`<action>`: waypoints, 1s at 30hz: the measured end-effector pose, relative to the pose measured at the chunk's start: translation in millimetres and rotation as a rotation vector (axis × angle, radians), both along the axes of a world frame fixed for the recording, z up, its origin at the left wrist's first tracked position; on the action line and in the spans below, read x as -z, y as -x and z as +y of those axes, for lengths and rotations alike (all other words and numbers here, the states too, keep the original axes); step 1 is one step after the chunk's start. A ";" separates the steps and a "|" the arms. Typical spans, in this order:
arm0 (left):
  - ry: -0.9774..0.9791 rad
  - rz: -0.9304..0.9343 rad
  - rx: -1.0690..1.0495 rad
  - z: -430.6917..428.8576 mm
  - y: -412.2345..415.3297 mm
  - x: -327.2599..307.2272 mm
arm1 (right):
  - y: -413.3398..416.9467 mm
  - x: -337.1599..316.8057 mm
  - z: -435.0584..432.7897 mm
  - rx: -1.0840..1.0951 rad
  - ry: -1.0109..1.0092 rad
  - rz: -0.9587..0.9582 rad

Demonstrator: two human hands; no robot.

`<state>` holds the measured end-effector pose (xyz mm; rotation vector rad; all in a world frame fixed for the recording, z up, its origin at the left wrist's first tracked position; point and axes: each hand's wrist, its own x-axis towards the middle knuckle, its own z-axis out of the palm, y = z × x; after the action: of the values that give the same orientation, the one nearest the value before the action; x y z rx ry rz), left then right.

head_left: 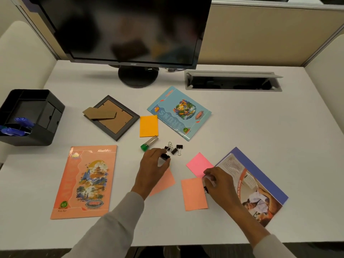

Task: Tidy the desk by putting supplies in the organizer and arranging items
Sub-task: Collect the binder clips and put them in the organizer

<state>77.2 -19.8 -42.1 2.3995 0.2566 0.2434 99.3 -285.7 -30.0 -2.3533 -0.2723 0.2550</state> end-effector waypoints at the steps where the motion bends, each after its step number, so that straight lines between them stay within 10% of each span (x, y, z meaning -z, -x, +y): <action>1: 0.004 0.006 -0.012 -1.0 -1.8 3.7 | 2.5 -0.4 -3.9 -0.021 0.007 0.004; 30: 0.246 -0.030 -0.139 -2.6 -0.8 13.8 | 14.5 0.5 -28.8 -0.611 0.540 -0.199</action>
<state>78.0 -22.4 -55.9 2.1356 0.4161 0.2938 84.8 -314.6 -30.5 -2.7674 -1.1477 0.4238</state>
